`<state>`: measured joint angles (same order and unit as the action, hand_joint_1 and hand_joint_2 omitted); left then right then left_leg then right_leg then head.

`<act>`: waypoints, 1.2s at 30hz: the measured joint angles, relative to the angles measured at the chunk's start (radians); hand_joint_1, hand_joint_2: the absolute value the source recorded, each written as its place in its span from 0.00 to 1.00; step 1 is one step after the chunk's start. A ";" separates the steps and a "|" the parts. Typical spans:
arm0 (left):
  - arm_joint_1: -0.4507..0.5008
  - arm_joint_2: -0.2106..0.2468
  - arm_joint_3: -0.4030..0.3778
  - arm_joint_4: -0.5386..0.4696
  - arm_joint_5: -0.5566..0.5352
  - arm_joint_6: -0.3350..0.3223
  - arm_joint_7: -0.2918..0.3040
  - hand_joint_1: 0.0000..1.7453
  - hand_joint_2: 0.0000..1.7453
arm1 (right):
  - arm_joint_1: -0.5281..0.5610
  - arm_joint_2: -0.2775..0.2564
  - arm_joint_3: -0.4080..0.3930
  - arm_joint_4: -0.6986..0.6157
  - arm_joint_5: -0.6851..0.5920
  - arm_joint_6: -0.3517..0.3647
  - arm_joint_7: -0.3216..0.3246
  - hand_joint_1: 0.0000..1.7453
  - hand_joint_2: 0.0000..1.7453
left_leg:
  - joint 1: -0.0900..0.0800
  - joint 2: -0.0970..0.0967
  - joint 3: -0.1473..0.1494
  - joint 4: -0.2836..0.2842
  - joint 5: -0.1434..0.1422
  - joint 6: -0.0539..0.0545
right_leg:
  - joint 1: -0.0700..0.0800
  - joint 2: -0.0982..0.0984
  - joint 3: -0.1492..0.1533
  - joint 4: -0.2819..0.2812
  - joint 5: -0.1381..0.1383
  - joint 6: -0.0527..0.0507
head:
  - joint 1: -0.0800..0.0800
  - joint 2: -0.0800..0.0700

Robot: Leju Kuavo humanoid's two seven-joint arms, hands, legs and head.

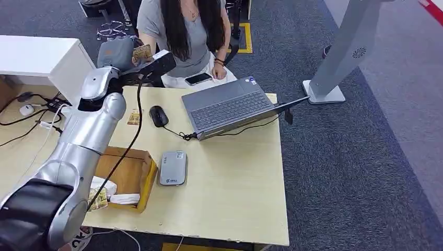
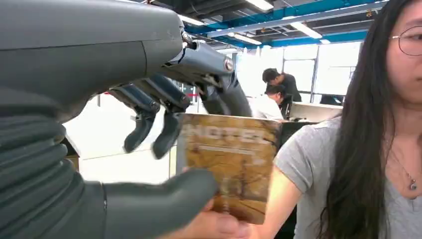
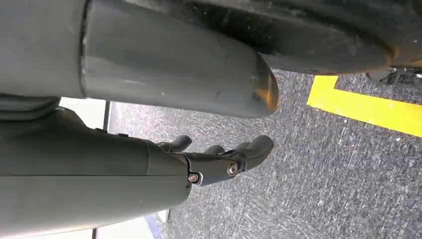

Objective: Pass the card to the sensor for recognition and then transmit it.

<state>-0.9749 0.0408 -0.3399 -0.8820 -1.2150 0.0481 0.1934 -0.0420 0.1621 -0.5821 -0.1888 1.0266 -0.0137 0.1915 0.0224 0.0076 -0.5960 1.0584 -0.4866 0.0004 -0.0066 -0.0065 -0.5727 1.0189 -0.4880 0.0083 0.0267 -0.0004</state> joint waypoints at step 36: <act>1.062 0.138 0.576 -0.883 0.753 0.575 -0.875 0.00 1.00 | 0.015 0.003 -0.047 0.000 -0.013 -0.051 -0.045 0.00 0.00 | 0.000 0.013 0.005 -0.006 -0.009 -0.005 | 0.000 0.011 0.000 0.001 -0.010 -0.006 | -0.003 0.000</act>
<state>0.0871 0.1793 0.2363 -1.7653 -0.4619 0.6229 -0.6816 -0.0269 0.1656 -0.6294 -0.1884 1.0132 -0.0644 0.1465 0.0222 0.0202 -0.5910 1.0526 -0.4958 -0.0045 -0.0070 0.0049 -0.5732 1.0195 -0.4979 0.0026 0.0241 -0.0004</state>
